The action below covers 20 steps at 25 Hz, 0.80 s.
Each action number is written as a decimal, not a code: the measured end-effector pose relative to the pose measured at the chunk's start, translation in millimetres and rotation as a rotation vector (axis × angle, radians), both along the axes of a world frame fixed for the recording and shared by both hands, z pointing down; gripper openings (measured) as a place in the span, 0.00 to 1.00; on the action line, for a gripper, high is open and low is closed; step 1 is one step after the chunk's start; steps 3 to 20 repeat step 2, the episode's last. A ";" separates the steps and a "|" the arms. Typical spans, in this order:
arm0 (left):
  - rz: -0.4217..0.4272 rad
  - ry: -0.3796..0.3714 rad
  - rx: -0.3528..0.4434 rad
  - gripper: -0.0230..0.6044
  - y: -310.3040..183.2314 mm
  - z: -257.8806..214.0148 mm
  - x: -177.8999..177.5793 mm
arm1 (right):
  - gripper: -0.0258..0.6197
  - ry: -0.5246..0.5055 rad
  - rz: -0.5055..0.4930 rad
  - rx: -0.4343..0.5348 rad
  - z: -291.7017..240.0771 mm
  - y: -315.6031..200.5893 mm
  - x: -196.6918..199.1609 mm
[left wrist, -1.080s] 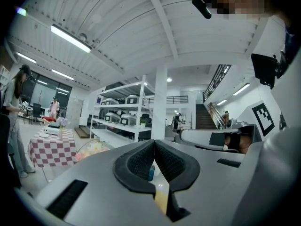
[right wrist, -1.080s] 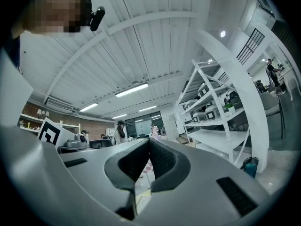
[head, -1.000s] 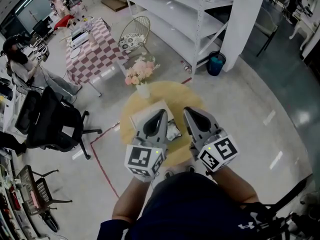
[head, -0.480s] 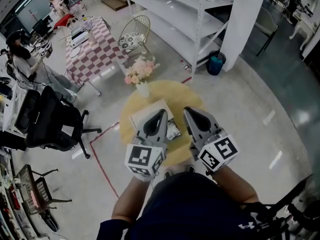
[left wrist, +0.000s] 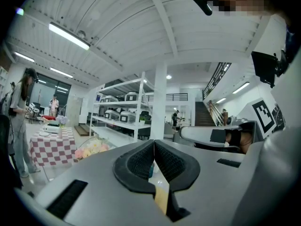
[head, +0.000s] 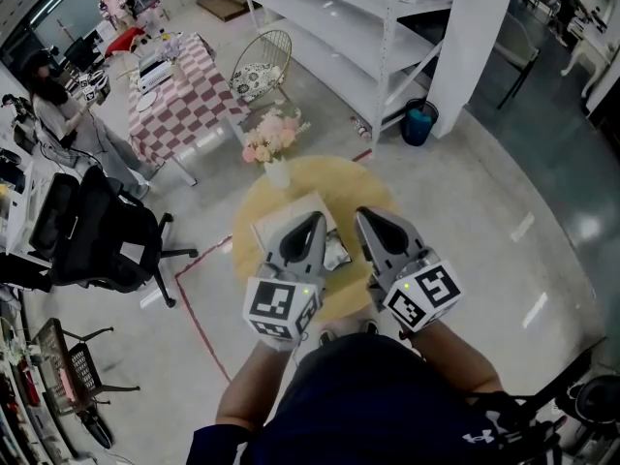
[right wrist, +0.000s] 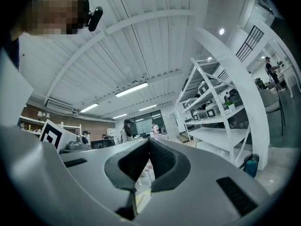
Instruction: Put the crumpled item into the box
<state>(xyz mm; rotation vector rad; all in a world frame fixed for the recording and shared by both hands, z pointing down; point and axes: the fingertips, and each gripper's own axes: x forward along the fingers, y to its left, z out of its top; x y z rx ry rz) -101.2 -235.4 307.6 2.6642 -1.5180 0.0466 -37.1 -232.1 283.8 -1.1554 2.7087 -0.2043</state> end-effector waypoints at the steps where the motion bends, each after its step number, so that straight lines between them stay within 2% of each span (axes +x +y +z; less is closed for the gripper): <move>1: 0.000 -0.001 0.000 0.06 -0.1 0.1 0.0 | 0.05 0.000 -0.001 0.000 0.1 0.1 -0.1; 20: 0.000 -0.002 0.001 0.06 -0.3 0.1 0.0 | 0.05 0.001 -0.002 -0.001 0.1 0.2 -0.2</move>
